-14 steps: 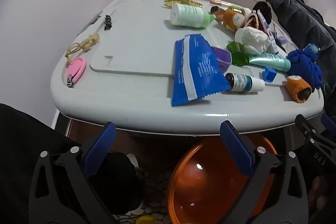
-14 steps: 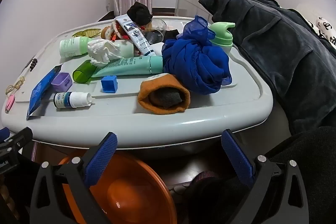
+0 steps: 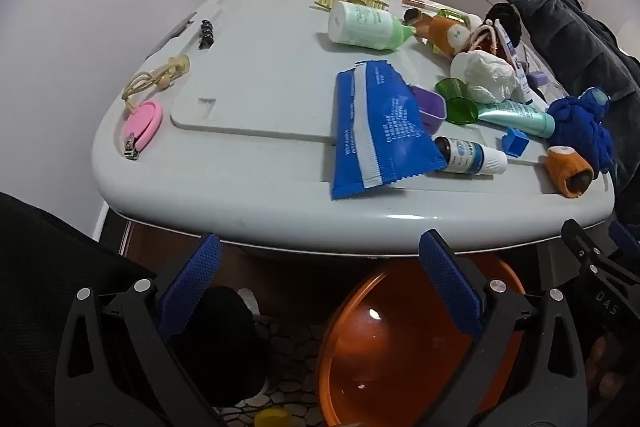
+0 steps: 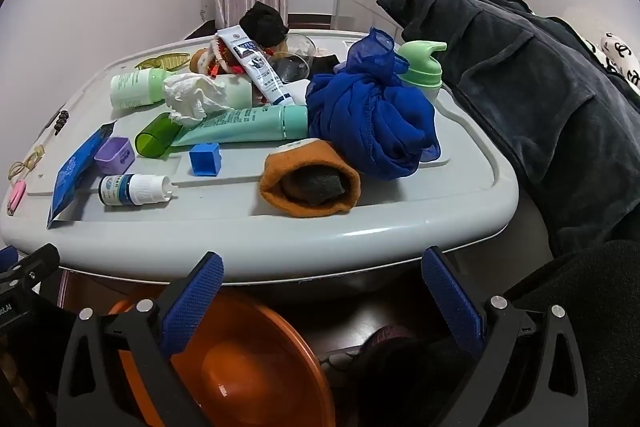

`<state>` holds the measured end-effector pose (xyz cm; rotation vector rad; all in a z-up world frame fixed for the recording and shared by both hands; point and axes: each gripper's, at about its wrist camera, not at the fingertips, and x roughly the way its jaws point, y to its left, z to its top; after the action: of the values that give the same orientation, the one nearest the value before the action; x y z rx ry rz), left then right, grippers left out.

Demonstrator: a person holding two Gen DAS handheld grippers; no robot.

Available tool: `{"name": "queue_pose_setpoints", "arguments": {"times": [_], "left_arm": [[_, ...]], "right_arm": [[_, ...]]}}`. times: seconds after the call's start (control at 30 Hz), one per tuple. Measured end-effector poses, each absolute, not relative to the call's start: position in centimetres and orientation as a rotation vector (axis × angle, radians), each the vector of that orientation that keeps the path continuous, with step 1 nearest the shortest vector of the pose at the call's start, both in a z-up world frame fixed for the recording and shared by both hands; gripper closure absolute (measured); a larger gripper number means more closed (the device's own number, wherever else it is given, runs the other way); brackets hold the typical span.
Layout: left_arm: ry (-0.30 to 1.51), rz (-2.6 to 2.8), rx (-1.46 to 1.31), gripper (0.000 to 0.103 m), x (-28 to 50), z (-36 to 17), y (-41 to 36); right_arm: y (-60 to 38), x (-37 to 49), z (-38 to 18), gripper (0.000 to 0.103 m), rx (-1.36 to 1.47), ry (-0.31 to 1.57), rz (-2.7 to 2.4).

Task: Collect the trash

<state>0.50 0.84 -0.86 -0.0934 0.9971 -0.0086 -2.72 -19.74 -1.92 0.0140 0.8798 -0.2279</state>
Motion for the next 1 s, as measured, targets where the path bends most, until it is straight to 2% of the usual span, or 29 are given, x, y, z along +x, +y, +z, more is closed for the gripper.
{"name": "queue_pose_setpoints", "arguments": {"times": [1.0], "left_arm": [[0.975,-0.031,-0.055,0.007,0.21,-0.73,0.19]], "right_arm": [[-19.75,-2.68,-1.81,0.005,0.02,0.876,-0.237]]}}
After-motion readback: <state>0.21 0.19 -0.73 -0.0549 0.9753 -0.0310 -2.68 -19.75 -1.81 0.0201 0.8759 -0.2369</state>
